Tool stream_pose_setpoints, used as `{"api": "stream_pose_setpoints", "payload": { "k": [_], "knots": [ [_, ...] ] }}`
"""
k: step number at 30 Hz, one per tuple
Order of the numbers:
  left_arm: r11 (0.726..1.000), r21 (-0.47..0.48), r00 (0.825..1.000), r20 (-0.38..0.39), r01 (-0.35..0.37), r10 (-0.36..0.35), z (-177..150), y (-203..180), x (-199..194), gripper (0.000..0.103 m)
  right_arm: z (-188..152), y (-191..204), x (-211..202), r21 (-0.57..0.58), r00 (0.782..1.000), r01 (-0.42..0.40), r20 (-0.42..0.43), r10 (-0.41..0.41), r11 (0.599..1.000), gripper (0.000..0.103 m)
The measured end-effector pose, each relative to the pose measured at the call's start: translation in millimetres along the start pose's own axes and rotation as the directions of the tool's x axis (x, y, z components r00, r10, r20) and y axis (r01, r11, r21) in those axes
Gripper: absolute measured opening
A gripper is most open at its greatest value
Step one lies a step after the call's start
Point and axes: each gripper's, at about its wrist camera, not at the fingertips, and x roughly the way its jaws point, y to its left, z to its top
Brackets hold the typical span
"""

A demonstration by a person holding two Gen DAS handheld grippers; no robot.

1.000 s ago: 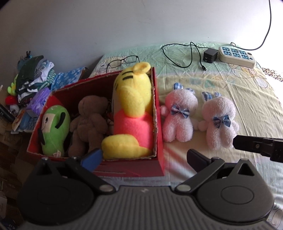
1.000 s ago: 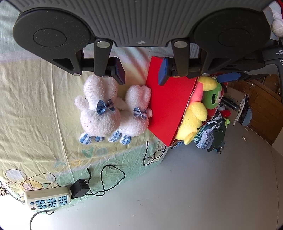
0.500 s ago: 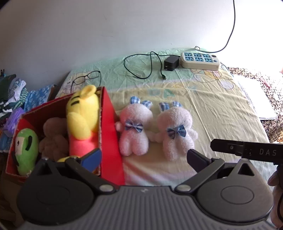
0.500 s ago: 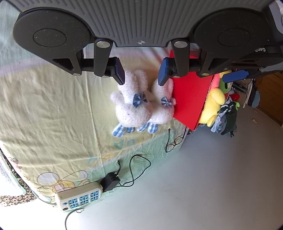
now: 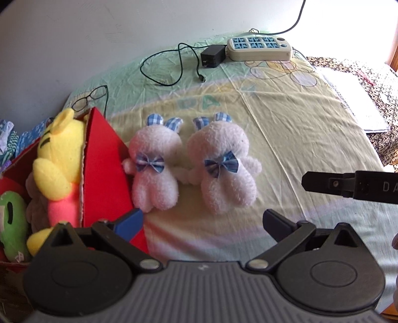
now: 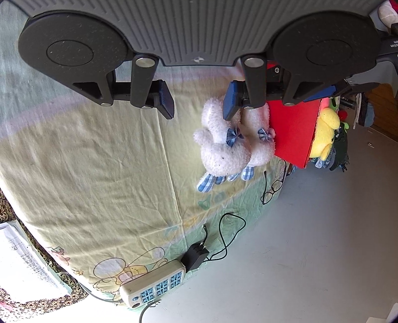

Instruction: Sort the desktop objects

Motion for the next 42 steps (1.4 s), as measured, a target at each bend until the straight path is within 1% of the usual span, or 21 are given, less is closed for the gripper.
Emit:
{"api": "stream_pose_setpoints", "payload": {
  "k": [7,13,22,24,28,32,35,37,40,42],
  "knots": [
    [1.000,-0.002,0.999,-0.038,0.011,-0.011,-1.5,3.7,18.0,0.102,-2.2,3.1,14.0,0.010,1.000,0.006,-0.025,-0.005,1.000,0.048],
    [0.999,-0.019,0.996,-0.076,0.041,-0.043,-2.1,7.6,33.6,0.102,-2.8,6.0,25.5,0.014,0.999,0.012,-0.043,-0.011,1.000,0.050],
    [0.996,-0.034,0.991,-0.098,0.087,-0.090,2.2,11.8,49.9,0.102,2.5,7.7,33.4,0.016,0.999,0.016,-0.050,-0.016,1.000,0.050],
    [0.994,-0.034,0.991,-0.091,0.099,-0.102,3.5,12.1,52.6,0.102,4.1,8.7,35.7,0.012,0.999,0.012,-0.050,-0.011,1.000,0.050],
    [0.988,-0.045,0.986,-0.077,0.147,-0.150,5.3,15.1,59.8,0.102,7.1,9.1,42.7,0.007,0.999,0.002,-0.047,-0.001,1.000,0.050],
    [0.976,-0.072,0.976,-0.051,0.208,-0.212,7.7,20.8,66.9,0.101,11.3,6.7,51.0,0.016,0.999,-0.008,-0.045,0.008,1.000,0.050],
    [0.964,-0.084,0.967,-0.015,0.253,-0.255,9.6,25.1,70.4,0.101,14.0,5.6,58.1,0.017,0.999,-0.009,-0.048,0.009,1.000,0.050],
    [0.956,-0.094,0.961,0.004,0.276,-0.277,10.6,27.6,72.8,0.101,15.3,4.8,63.7,0.019,0.999,-0.004,-0.051,0.005,1.000,0.050],
    [0.944,-0.096,0.949,0.042,0.316,-0.314,13.2,30.0,75.0,0.101,17.2,5.0,69.8,0.021,0.999,-0.025,-0.044,0.026,0.999,0.050],
    [0.941,-0.089,0.945,0.058,0.327,-0.323,15.1,29.6,76.9,0.101,18.1,6.8,74.7,0.008,0.999,-0.023,-0.046,0.024,1.000,0.050]
  ]
}}
